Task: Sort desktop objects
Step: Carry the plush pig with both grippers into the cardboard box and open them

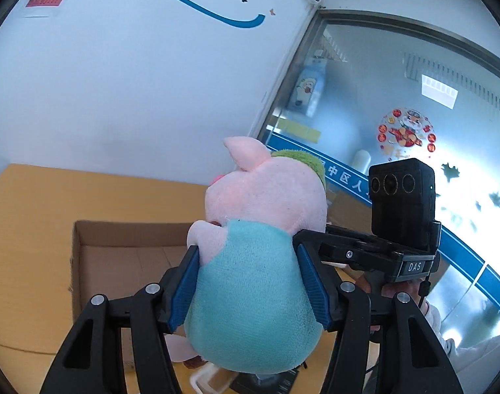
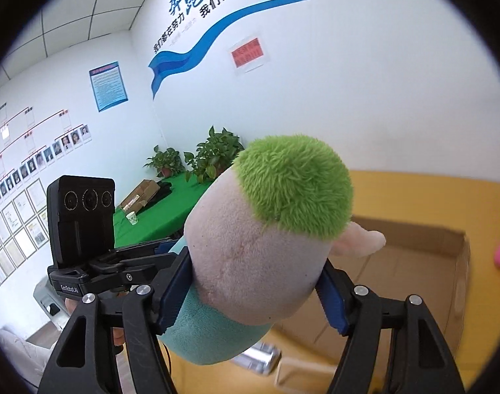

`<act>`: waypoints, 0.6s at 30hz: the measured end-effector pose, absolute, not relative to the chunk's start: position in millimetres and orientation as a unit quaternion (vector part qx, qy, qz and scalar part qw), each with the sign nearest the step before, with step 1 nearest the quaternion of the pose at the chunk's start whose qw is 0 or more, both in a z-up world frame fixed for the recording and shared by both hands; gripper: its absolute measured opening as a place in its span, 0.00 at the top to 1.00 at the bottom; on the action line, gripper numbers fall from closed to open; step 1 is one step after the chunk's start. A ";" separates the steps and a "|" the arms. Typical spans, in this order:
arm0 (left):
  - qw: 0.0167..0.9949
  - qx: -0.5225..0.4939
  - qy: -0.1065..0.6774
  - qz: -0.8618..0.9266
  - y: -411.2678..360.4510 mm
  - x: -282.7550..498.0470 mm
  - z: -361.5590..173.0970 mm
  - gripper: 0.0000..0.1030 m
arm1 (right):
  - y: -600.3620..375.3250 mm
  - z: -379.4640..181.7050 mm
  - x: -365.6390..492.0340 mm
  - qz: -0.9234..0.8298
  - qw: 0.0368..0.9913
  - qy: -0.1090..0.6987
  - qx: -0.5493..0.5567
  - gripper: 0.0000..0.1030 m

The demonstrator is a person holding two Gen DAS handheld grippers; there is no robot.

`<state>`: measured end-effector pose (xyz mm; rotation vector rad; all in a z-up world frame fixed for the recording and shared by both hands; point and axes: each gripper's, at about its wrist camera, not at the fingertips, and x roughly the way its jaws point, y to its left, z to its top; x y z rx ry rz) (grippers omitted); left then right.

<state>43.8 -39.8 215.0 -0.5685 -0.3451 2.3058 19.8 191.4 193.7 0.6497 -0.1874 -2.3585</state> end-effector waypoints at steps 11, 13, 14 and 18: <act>0.264 -0.324 -0.211 0.883 -87.2 -158.8 136.0 0.46 | 162.6 107.8 -208.3 -0.836 0.379 -0.138 0.372 0.32; 0.244 -0.354 -0.225 0.874 -91.3 -186.8 104.0 0.47 | 163.3 64.0 -243.1 -0.817 0.376 -0.172 0.403 0.32; 0.234 -0.368 -0.228 0.871 -91.5 -198.0 88.8 0.47 | 163.6 44.1 -257.0 -0.808 0.373 -0.185 0.416 0.32; 0.195 -0.422 -0.238 0.853 -89.6 -233.4 30.0 0.47 | 167.9 -19.7 -293.2 -0.779 0.371 -0.225 0.454 0.32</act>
